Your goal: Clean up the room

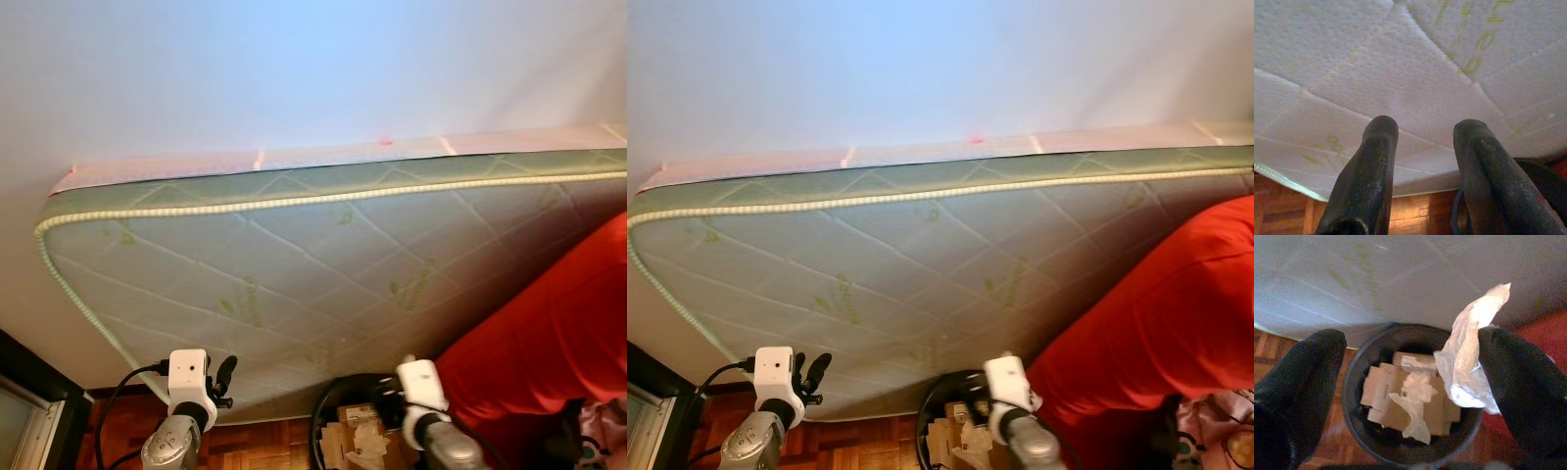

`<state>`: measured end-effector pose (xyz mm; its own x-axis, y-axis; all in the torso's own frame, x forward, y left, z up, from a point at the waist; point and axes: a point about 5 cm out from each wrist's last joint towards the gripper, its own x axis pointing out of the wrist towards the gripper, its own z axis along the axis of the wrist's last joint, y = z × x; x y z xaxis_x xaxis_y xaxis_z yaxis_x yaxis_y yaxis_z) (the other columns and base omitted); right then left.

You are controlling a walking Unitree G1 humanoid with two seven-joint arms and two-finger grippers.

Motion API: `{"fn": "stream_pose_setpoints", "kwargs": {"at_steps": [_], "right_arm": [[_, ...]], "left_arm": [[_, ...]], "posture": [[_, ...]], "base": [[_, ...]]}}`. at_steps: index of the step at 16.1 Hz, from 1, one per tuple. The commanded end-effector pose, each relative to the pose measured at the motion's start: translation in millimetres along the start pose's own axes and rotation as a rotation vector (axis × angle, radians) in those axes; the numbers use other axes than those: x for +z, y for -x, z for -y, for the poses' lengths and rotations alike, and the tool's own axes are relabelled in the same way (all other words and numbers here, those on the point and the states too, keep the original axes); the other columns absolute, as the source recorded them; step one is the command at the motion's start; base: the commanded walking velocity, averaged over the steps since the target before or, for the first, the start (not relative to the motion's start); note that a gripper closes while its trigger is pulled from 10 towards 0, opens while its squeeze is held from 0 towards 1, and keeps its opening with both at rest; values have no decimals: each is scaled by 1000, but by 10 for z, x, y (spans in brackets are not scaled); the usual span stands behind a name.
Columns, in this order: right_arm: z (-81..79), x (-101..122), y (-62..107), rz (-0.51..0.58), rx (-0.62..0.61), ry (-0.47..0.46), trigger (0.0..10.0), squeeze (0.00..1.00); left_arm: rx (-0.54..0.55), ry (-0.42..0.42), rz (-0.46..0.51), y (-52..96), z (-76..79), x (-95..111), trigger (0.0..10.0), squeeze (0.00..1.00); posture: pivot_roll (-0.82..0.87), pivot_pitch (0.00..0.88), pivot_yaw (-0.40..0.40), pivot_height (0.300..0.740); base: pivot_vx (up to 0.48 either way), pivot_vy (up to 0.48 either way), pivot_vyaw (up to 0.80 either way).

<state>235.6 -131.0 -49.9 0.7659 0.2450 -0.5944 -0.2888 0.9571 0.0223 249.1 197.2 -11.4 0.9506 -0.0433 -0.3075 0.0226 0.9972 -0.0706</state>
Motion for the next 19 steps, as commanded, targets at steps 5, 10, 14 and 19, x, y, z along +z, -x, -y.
{"fn": "stream_pose_setpoints", "kwargs": {"at_steps": [5, 10, 14, 19], "right_arm": [[-185, 41, -32, 14, 59, 461, 10000, 0], [-323, 24, -45, 35, 119, 872, 10000, 0], [-383, 41, -58, 78, 123, 1099, 10000, 0], [-472, 212, -127, 40, 93, 338, 10000, 0]], "left_arm": [[-1, 2, 1, -1, 14, -1, 10000, 0], [-3, -1, 1, -4, 26, 0, 10000, 0], [-2, -1, 0, -5, 29, -3, 10000, 0], [-6, -8, -13, 1, 23, -23, 10000, 0]], "posture": [[62, 62, -26, 740], [62, 62, -28, 740], [65, 62, -30, 740], [63, 64, -27, 740]], "base": [[0, 0, 0], [0, 0, 0], [0, 0, 0], [0, 0, 0]]}}
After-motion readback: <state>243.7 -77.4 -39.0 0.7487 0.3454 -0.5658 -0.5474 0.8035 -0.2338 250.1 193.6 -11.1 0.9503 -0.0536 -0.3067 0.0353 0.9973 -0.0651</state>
